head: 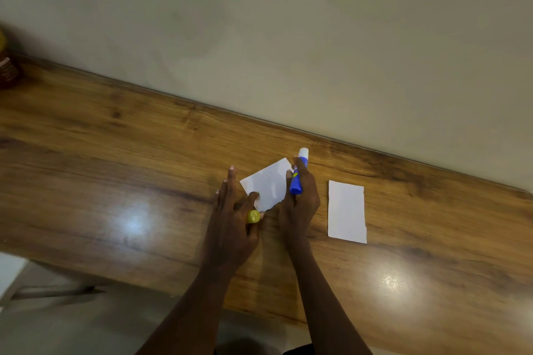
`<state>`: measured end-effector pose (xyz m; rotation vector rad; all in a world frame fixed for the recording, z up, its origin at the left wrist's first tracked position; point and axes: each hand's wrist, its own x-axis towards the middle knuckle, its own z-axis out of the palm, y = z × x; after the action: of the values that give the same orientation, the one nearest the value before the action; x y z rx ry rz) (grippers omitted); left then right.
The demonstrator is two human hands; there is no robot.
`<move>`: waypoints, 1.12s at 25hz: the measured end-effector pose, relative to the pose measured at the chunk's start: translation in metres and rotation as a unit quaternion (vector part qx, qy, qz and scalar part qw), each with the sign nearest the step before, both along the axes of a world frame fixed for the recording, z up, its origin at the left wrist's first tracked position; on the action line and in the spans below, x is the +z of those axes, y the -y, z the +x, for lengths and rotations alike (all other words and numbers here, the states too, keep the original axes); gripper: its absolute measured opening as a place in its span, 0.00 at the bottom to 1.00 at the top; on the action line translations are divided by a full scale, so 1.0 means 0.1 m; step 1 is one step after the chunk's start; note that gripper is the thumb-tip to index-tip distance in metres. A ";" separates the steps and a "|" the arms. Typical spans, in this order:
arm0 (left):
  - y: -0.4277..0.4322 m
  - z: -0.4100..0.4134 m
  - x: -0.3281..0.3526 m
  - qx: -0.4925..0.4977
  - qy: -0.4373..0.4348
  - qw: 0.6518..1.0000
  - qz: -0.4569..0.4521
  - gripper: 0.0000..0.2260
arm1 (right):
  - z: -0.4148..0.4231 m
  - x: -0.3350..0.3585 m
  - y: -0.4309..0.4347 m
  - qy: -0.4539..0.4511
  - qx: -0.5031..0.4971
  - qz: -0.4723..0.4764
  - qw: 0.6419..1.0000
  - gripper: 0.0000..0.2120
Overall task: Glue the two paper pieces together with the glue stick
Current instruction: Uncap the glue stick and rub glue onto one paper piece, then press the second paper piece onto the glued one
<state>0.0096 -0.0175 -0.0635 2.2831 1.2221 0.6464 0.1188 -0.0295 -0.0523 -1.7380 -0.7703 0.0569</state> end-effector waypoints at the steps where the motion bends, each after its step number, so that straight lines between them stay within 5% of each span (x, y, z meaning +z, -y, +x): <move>1: 0.00 0.00 0.01 -0.004 0.008 1.000 0.005 0.19 | -0.03 -0.03 0.04 0.035 0.026 -0.033 0.999 0.17; 5: 0.00 -0.01 -0.01 -0.004 0.018 1.000 0.015 0.21 | -0.09 -0.05 0.09 0.025 0.071 -0.191 0.979 0.19; 12: -0.02 -0.03 -0.02 -0.021 0.014 1.000 0.014 0.24 | 0.06 0.16 -0.05 0.025 0.108 -0.302 0.947 0.31; 23: -0.01 0.02 0.06 -0.017 0.050 0.998 0.032 0.26 | 0.03 0.24 -0.09 0.044 0.095 -0.303 0.947 0.32; 28: 0.00 -0.01 0.10 -0.027 0.047 0.998 -0.031 0.30 | 0.05 0.33 0.14 -0.067 0.050 -0.132 0.988 0.23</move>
<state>0.0091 -0.0177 -0.0535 2.2006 1.1166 0.6793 0.1242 -0.0433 -0.0195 -1.9217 -0.7765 0.3543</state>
